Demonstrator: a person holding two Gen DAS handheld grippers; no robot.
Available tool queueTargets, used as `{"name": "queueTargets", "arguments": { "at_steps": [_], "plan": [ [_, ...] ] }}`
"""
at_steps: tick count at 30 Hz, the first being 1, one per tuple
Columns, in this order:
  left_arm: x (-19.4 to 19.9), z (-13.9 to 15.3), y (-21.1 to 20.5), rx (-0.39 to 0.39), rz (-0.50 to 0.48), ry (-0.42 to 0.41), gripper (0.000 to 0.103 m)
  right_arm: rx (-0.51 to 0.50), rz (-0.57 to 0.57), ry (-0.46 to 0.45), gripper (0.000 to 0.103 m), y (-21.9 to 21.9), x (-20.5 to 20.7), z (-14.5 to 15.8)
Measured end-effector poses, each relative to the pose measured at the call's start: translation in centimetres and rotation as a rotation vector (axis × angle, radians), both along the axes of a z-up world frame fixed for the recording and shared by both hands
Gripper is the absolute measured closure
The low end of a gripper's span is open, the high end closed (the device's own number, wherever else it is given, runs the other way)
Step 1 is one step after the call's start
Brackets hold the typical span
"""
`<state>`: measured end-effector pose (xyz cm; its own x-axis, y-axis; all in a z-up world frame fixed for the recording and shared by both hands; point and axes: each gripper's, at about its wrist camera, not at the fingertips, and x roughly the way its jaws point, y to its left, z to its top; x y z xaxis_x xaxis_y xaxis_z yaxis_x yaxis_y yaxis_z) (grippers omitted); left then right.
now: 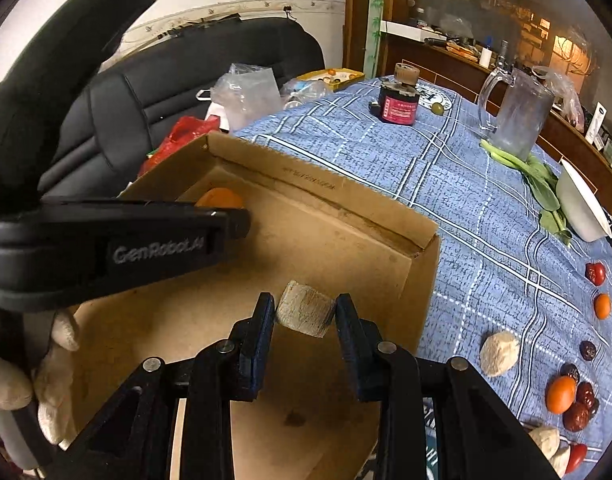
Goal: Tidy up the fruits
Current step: 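Carry both items into the cardboard box and open both tools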
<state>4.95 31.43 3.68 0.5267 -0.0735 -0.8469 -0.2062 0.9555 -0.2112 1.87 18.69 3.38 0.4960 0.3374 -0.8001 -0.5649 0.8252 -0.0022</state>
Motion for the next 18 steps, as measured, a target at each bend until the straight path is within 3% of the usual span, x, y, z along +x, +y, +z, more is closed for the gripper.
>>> {"name": "queueTargets", "arguments": {
  "at_steps": [5, 8, 9, 12, 15, 18],
  "plan": [
    [0.2, 0.0, -0.1, 0.016, 0.0, 0.001, 0.07, -0.042, -0.009, -0.027, 0.068, 0.4, 0.3, -0.7],
    [0.1, 0.2, -0.1, 0.018, 0.007, 0.0, 0.061, -0.037, -0.017, -0.028, 0.068, 0.3, 0.4, -0.6],
    [0.1, 0.4, 0.0, 0.009, 0.01, -0.002, 0.059, -0.034, -0.016, -0.034, 0.066, 0.2, 0.3, -0.4],
    [-0.4, 1.2, 0.4, -0.026, 0.026, -0.01, 0.055, -0.015, -0.017, -0.056, 0.046, 0.0, -0.1, 0.4],
    [-1.4, 2.8, 0.7, -0.04, 0.039, -0.037, 0.053, 0.022, -0.016, -0.073, 0.044, -0.7, -0.7, 1.8],
    [-2.9, 4.8, 1.0, -0.056, 0.058, -0.076, 0.045, 0.07, -0.016, -0.104, 0.044, -2.3, -1.9, 4.0]
  ]
}}
